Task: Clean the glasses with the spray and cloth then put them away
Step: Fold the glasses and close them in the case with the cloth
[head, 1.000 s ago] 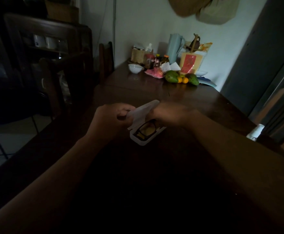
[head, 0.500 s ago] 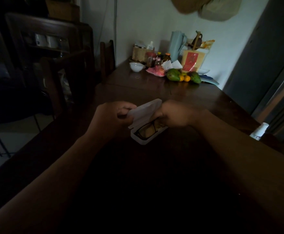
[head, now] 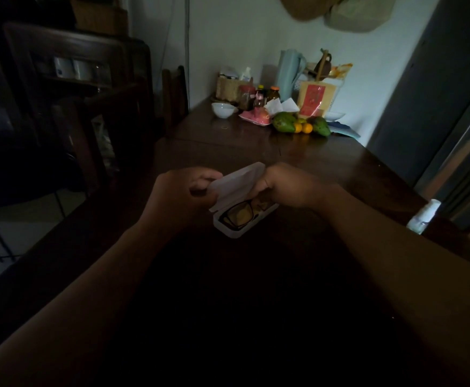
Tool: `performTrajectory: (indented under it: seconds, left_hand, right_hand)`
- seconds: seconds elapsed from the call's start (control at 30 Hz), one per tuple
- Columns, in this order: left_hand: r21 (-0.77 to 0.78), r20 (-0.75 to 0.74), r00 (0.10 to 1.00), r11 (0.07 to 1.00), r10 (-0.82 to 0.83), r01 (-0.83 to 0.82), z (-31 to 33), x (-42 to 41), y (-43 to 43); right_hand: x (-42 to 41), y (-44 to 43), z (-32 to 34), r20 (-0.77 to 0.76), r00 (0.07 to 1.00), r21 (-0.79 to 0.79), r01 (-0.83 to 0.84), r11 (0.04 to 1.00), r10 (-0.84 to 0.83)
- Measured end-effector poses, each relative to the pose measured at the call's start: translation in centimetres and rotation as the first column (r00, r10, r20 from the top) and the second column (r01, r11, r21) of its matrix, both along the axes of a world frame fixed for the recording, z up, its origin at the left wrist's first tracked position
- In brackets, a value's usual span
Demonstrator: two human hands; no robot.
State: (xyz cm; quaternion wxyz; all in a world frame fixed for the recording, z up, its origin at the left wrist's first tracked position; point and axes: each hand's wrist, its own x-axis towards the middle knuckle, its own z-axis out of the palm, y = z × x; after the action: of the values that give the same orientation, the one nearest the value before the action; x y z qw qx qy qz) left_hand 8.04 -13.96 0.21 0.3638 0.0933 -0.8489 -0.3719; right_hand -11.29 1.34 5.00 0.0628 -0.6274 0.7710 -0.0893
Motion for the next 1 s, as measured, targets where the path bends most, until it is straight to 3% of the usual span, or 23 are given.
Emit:
performTrajectory:
  seconds: [0.27,0.47,0.57,0.73,0.93,1.0]
  left_hand:
    - [0.031,0.030,0.999,0.999,0.029,-0.030,-0.2,-0.1,-0.3]
    - [-0.022,0.028,0.999,0.999,0.045,-0.044,-0.1,-0.1,0.1]
    - [-0.094,0.059,0.997,0.995,0.043,-0.037,0.1,0.0,0.3]
    - [-0.312,0.102,0.995,0.948,-0.023,0.054,0.4,0.0,1.0]
    - [-0.350,0.086,0.992,0.930,-0.093,0.117,0.6,0.1,1.4]
    - [-0.274,0.094,0.991,0.954,-0.100,0.122,0.6,0.0,1.3]
  right_hand:
    - [-0.8,1.1,1.2,-0.122,0.986,-0.225,0.084,0.971,-0.114]
    - [0.0,1.4,2.1,-0.216,0.936,-0.501,0.139,0.854,-0.279]
    - [0.4,1.0,1.9,-0.252,0.918,-0.446,0.172,0.878,-0.307]
    - [0.0,1.0,0.5,-0.080,0.946,-0.309,0.275,0.910,-0.313]
    - [-0.2,1.9,-1.6,0.117,0.939,-0.243,0.343,0.907,-0.324]
    - [0.1,2.2,-2.2,0.185,0.926,-0.243,0.367,0.898,-0.328]
